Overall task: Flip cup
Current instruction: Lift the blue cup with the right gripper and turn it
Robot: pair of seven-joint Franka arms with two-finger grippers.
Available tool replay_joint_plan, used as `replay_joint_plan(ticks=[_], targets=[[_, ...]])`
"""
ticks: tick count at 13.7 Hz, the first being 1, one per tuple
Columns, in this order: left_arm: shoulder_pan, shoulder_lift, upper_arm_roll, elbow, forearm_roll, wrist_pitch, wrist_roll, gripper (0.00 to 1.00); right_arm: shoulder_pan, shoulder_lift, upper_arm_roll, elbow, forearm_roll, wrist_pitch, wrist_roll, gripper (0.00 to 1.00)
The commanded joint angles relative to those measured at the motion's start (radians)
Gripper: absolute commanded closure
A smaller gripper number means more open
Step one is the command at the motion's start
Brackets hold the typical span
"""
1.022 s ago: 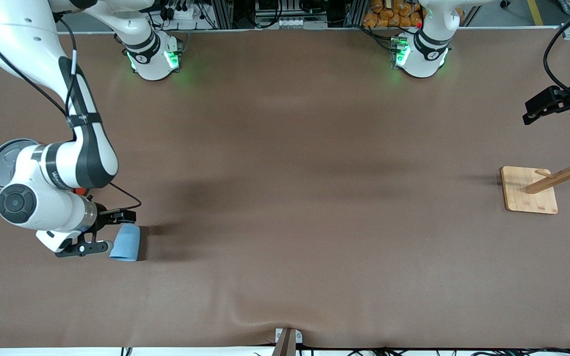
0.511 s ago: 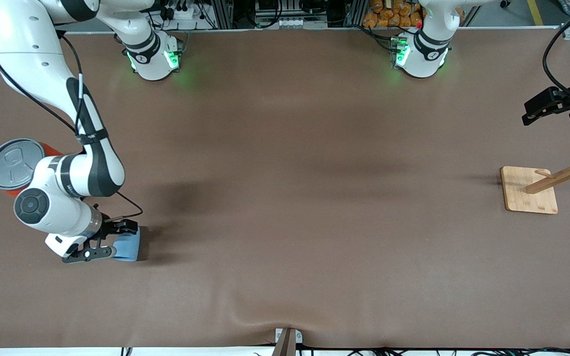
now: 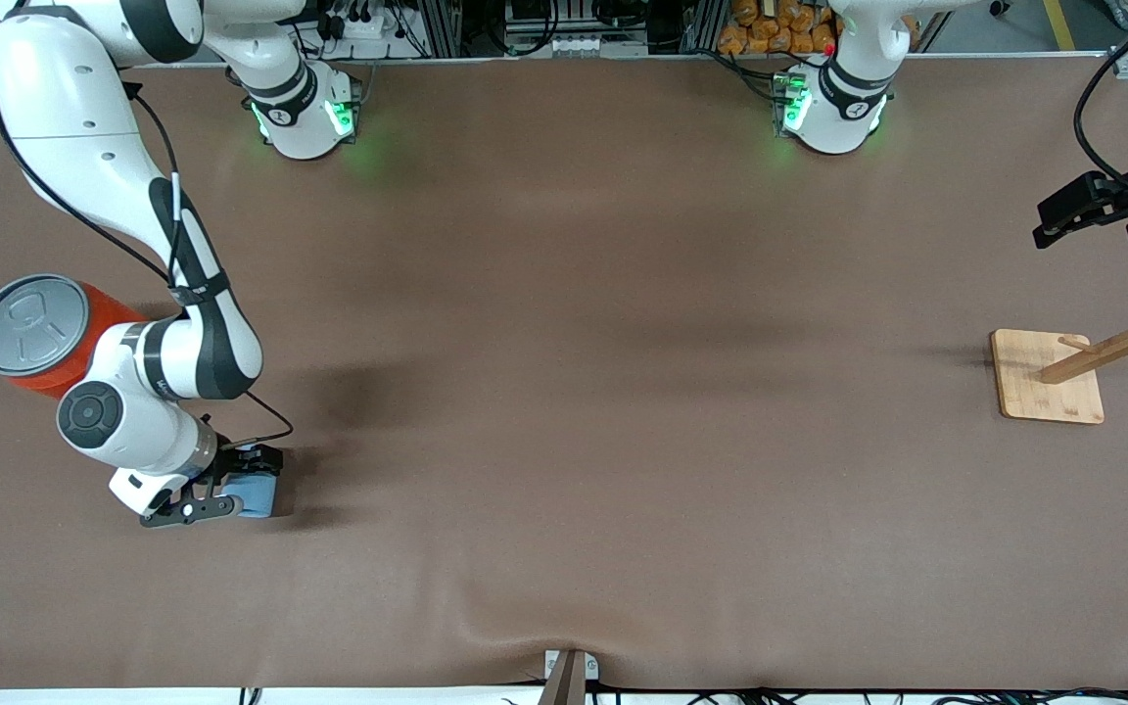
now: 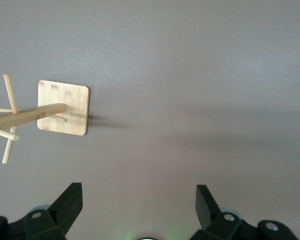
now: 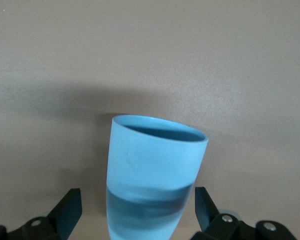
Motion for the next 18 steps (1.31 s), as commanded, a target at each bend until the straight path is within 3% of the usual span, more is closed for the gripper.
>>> replay_joint_plan(ticks=[1,7,8,9,10,15,18], targets=[[0.008,0.004,-0.004,0.021,-0.003,-0.017,0.010,0.00,-0.009,0.023,0.007,0.002,-0.021,0.038,-0.011,0.00],[0.008,0.004,-0.001,0.021,-0.007,-0.017,0.010,0.00,-0.026,0.048,0.005,0.005,-0.045,0.099,-0.028,0.00],[0.007,0.006,-0.001,0.021,-0.010,-0.017,0.006,0.00,-0.029,0.054,0.005,0.008,-0.045,0.113,-0.058,0.07],[0.007,0.007,-0.004,0.021,-0.011,-0.017,0.008,0.00,-0.041,0.066,0.005,0.011,-0.045,0.142,-0.087,0.36],[0.007,0.007,-0.004,0.021,-0.011,-0.017,0.008,0.00,-0.048,0.068,0.005,0.011,-0.042,0.168,-0.126,0.48],[0.007,0.009,-0.001,0.021,-0.016,-0.015,0.005,0.00,-0.032,0.033,0.017,0.040,-0.039,0.142,-0.281,0.49],[0.007,0.007,-0.001,0.021,-0.017,-0.015,0.008,0.00,-0.028,0.026,0.097,0.075,-0.036,0.124,-0.441,0.43]])
